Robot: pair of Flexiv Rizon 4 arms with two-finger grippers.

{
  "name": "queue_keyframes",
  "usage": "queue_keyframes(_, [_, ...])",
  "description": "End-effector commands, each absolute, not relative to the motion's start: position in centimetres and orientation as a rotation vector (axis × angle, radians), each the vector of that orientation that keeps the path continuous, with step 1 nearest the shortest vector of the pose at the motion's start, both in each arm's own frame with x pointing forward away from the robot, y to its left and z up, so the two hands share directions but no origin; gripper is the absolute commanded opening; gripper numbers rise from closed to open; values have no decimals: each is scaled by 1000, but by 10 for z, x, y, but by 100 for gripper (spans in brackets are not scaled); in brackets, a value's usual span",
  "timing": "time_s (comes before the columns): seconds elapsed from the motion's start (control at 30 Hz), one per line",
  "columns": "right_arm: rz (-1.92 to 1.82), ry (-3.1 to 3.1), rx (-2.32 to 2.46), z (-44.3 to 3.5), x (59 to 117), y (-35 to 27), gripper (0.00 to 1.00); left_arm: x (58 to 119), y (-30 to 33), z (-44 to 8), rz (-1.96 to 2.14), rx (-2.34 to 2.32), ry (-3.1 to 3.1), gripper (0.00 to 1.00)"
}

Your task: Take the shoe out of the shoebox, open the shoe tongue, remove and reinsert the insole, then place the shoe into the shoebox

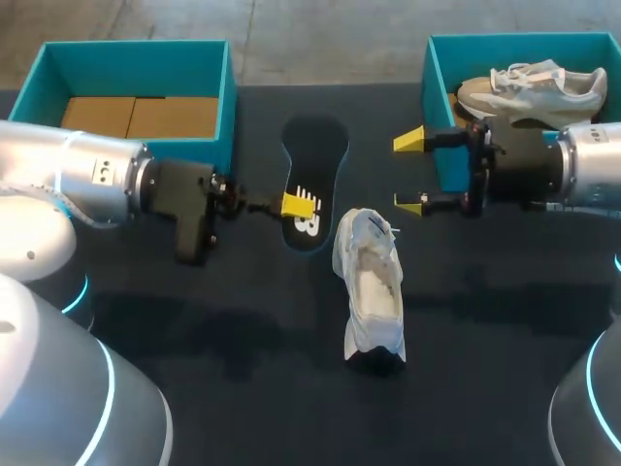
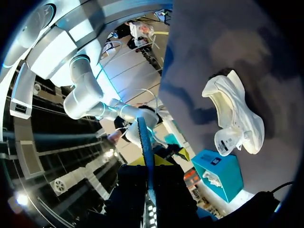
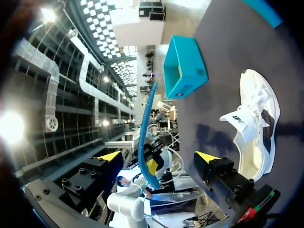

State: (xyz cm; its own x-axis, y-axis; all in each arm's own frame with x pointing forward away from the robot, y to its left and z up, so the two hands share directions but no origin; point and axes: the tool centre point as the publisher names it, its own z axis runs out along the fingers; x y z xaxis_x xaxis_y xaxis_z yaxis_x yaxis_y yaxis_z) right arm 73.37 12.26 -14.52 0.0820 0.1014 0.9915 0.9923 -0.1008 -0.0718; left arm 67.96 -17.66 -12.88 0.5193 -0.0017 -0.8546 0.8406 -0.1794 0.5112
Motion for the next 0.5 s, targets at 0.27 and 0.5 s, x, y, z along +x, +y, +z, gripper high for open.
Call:
queue_keyframes(0.27, [-1169, -1182, -1398, -145, 735, 126, 100, 684, -179, -128, -893, 1584, 735, 0])
queue_keyframes(0.5, [-1171, -1182, -1385, -135, 746, 142, 100, 684, -179, -128, -893, 1584, 735, 0])
